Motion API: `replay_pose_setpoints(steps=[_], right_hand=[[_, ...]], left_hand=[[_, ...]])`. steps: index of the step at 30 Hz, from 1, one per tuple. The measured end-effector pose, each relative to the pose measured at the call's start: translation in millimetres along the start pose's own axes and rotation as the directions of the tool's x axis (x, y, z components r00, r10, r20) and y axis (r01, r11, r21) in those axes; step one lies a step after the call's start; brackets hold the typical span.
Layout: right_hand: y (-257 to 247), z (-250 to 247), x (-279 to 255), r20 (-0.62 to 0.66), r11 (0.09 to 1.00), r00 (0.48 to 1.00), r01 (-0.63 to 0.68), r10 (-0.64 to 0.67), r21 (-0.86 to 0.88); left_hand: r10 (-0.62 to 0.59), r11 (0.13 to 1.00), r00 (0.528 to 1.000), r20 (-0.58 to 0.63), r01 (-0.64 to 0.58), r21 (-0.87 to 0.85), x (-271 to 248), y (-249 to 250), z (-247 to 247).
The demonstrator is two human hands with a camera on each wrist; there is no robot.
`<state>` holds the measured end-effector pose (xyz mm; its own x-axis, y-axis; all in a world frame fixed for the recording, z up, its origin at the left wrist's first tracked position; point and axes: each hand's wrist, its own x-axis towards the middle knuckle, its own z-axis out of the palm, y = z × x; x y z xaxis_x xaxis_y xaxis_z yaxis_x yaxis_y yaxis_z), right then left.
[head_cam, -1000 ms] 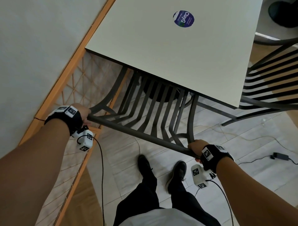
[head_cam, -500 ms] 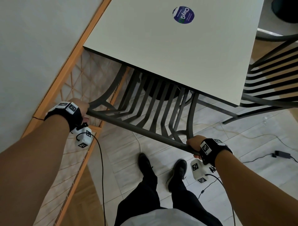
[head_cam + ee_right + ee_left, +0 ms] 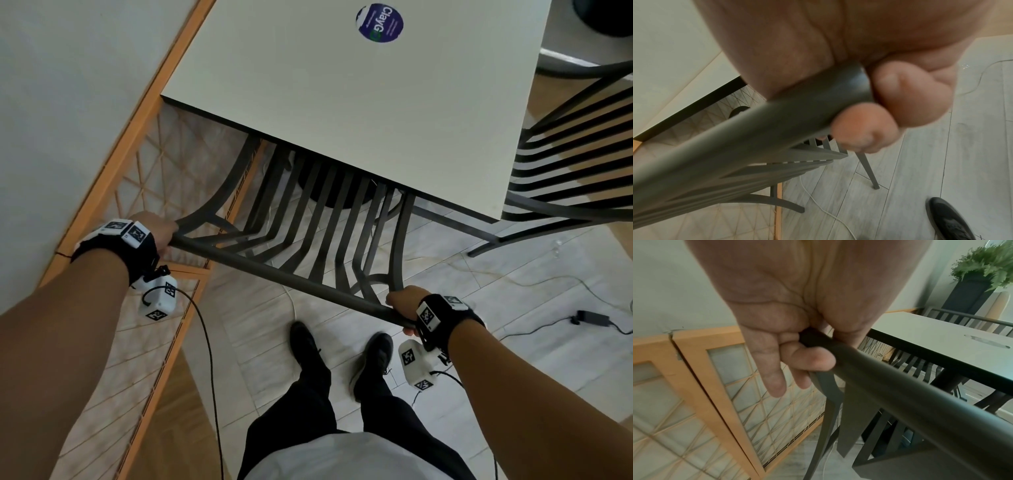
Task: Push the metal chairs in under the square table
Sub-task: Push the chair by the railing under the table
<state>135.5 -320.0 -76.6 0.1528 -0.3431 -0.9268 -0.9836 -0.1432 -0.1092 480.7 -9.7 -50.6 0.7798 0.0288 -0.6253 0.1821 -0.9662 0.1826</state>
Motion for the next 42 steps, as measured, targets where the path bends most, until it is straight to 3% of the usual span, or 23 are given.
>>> replay_pose_setpoints(steps=[3, 7, 10, 12, 19, 22, 26, 34, 42], right_hand=[[-2, -3, -11, -0.032, 1.0, 0.999, 0.022, -0.022, 0.003], [13, -23, -23, -0.116, 0.998, 0.991, 0.064, -0.061, 0.021], [39, -41, -31, -0.184, 0.99, 0.976, 0.127, -0.114, 0.061], [58, -45, -35, -0.229, 0.988, 0.962, 0.154, -0.152, -0.006], [70, -9, -44, -0.105, 0.907, 0.949, 0.247, -0.298, -0.341], [51, 6, -44, -0.131, 0.885, 0.93, 0.273, -0.342, -0.377], [38, 11, -38, -0.154, 0.877, 0.938, 0.22, -0.31, -0.428], [32, 12, -33, -0.115, 0.836, 0.957, 0.17, -0.266, -0.521], [33, 10, -37, -0.087, 0.815, 0.955, 0.192, -0.283, -0.546]], left_hand=[[0.032, 0.994, 0.999, -0.006, -0.033, -0.106, -12, -11, -3], [0.025, 0.98, 0.994, -0.108, -0.046, -0.194, -31, -31, -6], [0.051, 0.99, 0.99, -0.134, -0.068, -0.125, -56, -45, -6], [0.12, 0.993, 0.988, -0.097, -0.12, 0.009, -59, -53, -4], [0.31, 0.911, 0.946, -0.095, -0.267, 0.314, -52, -32, 0], [0.284, 0.875, 0.958, -0.021, -0.25, 0.415, -42, -20, -2], [0.287, 0.822, 0.956, 0.065, -0.281, 0.496, -37, -16, -7], [0.358, 0.794, 0.927, 0.11, -0.364, 0.486, -37, -22, -10], [0.404, 0.805, 0.914, 0.033, -0.372, 0.462, -27, -29, -8]])
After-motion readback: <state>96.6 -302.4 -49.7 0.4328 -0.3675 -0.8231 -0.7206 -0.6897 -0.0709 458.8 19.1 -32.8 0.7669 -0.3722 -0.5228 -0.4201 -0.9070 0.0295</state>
